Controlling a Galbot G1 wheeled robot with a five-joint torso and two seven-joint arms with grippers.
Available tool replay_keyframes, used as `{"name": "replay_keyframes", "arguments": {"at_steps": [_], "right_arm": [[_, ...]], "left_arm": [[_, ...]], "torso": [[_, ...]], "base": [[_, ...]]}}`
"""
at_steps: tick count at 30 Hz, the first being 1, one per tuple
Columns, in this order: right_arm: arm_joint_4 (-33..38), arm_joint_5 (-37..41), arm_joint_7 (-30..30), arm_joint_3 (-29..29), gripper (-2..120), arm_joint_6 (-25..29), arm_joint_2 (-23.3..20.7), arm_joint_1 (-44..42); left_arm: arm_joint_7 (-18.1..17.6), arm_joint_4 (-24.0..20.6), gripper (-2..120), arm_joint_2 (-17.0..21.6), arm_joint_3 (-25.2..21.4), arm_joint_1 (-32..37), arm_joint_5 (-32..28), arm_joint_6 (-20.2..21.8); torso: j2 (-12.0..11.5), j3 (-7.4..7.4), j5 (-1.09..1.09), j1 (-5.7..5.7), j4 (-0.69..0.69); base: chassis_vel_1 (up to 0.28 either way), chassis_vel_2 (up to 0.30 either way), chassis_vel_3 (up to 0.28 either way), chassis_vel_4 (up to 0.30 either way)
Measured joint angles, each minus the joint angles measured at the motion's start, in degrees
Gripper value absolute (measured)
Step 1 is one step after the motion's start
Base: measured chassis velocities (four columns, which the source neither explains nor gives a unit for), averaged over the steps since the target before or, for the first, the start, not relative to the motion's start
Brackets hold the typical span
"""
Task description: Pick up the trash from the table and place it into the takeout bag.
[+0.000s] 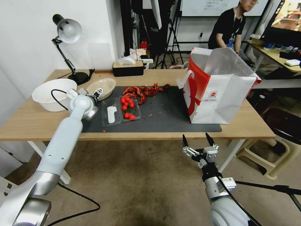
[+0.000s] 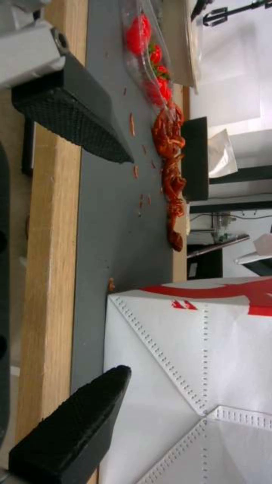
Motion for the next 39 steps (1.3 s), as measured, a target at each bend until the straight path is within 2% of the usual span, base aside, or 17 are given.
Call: {"name": "replay_keyframes", "arguments": {"at_steps": [5, 9, 12, 13, 14, 16, 21, 24, 25, 28, 29, 32, 33, 34, 36, 37, 39], "right_arm": [[0.03, -0.05, 0.0, -0.05, 100, -0.03, -0.01, -0.03], [0.17, -0.08, 0.0, -0.09, 100, -0.1, 0.01, -0.05], [0.27, -0.1, 0.0, -0.1, 100, -0.13, 0.01, -0.05], [0.36, -0.15, 0.01, -0.11, 100, -0.15, 0.02, -0.07], [0.36, -0.15, 0.01, -0.11, 100, -0.15, 0.02, -0.07], [0.42, -0.37, 0.01, -0.11, 100, -0.06, 0.06, -0.17], [0.63, -0.45, -0.05, -0.11, 100, -0.01, 0.06, -0.26], [0.65, -0.5, -0.13, -0.12, 100, 0.0, 0.05, -0.33], [0.65, -0.5, -0.13, -0.12, 100, 0.0, 0.05, -0.33], [0.65, -0.58, -0.15, -0.14, 100, 0.0, 0.06, -0.45], [0.65, -0.58, -0.15, -0.14, 100, 0.0, 0.06, -0.45], [0.68, -0.66, -0.16, -0.13, 100, 0.0, 0.08, -0.56], [0.68, -0.66, -0.16, -0.13, 100, 0.0, 0.08, -0.56], [0.69, -0.68, -0.16, -0.11, 100, 0.01, 0.08, -0.6], [0.7, -0.68, -0.16, -0.11, 100, 0.03, 0.05, -0.64], [0.7, -0.68, -0.16, -0.11, 100, 0.03, 0.05, -0.64], [0.69, -0.68, -0.19, -0.19, 100, 0.04, -0.06, -0.51]], "left_arm": [[0.18, 0.31, 79, 0.3, -0.01, 0.03, 0.0, -0.36], [1.19, -0.24, 57, 0.52, -0.12, 0.63, 0.18, -1.07], [1.63, -0.57, 50, 0.53, -0.14, 0.91, 0.55, -1.4], [2.13, -1.05, 42, 0.72, -0.04, 1.33, 1.54, -1.68], [2.13, -1.05, 42, 0.72, -0.04, 1.33, 1.54, -1.68], [2.41, -1.47, 32, 0.97, 0.25, 1.82, 2.89, -2.11], [3.37, -2.13, 23, 1.25, 0.31, 2.38, 3.45, -2.92], [6.76, -3.5, 19, 1.57, 0.38, 3.31, 4.3, -4.95], [6.76, -3.5, 19, 1.57, 0.38, 3.31, 4.3, -4.95], [14.67, -6.72, 19, 2.27, 0.62, 5.01, 6.55, -8.86], [14.67, -6.72, 19, 2.27, 0.62, 5.01, 6.55, -8.86], [23.87, -8.34, 19, 3.61, 1.68, 6.02, 12.82, -12.7], [23.87, -8.34, 19, 3.61, 1.68, 6.02, 12.82, -12.7], [27.06, -8.51, 19, 4.15, 2.0, 6.2, 14.69, -13.9], [37.01, -9.38, 19, 5.82, 2.47, 6.7, 18.01, -16.63], [37.01, -9.38, 19, 5.82, 2.47, 6.7, 18.01, -16.63], [44.2, -10.3, 19, 7.3, 2.66, 7.23, 20.85, -18.59]], "torso": [[0.0, 0.0, -0.01, -0.01, 0.0], [0.0, 0.0, 0.0, -0.01, -0.03], [0.0, 0.0, 0.0, -0.01, -0.02], [0.0, 0.0, -0.01, -0.01, -0.02], [0.0, 0.0, -0.01, -0.01, -0.02], [0.0, 0.0, -0.01, -0.01, 0.0], [0.0, 0.0, -0.02, -0.01, 0.02], [0.0, 0.02, -0.04, 0.0, 0.02], [0.0, 0.02, -0.04, 0.0, 0.02], [0.0, 0.01, -0.01, -0.01, 0.01], [0.0, 0.01, -0.01, -0.01, 0.01], [0.0, 0.01, -0.01, 0.0, 0.0], [0.0, 0.01, -0.01, 0.0, 0.0], [0.0, 0.01, -0.02, -0.01, 0.0], [0.0, 0.01, -0.01, 0.0, 0.0], [0.0, 0.01, -0.01, 0.0, 0.0], [0.0, 0.0, 0.0, -0.01, 0.0]], "base": [[0.0, 0.0, 0.0, 0.0], [0.0, 0.0, 0.0, 0.0], [0.0, 0.0, 0.0, 0.0], [0.0, 0.0, 0.0, 0.0], [0.0, 0.0, 0.0, 0.0], [0.0, 0.0, 0.0, 0.0], [0.0, 0.0, 0.0, 0.0], [0.0, 0.0, 0.0, 0.0], [0.0, 0.0, 0.0, 0.0], [0.0, 0.0, 0.0, 0.0], [0.0, 0.0, 0.0, 0.0], [0.0, 0.0, 0.0, 0.0], [0.0, 0.0, 0.0, 0.0], [0.0, 0.0, 0.0, 0.0], [0.0, 0.0, 0.0, 0.0], [0.0, 0.0, 0.0, 0.0], [0.0, 0.0, 0.0, 0.0]]}}
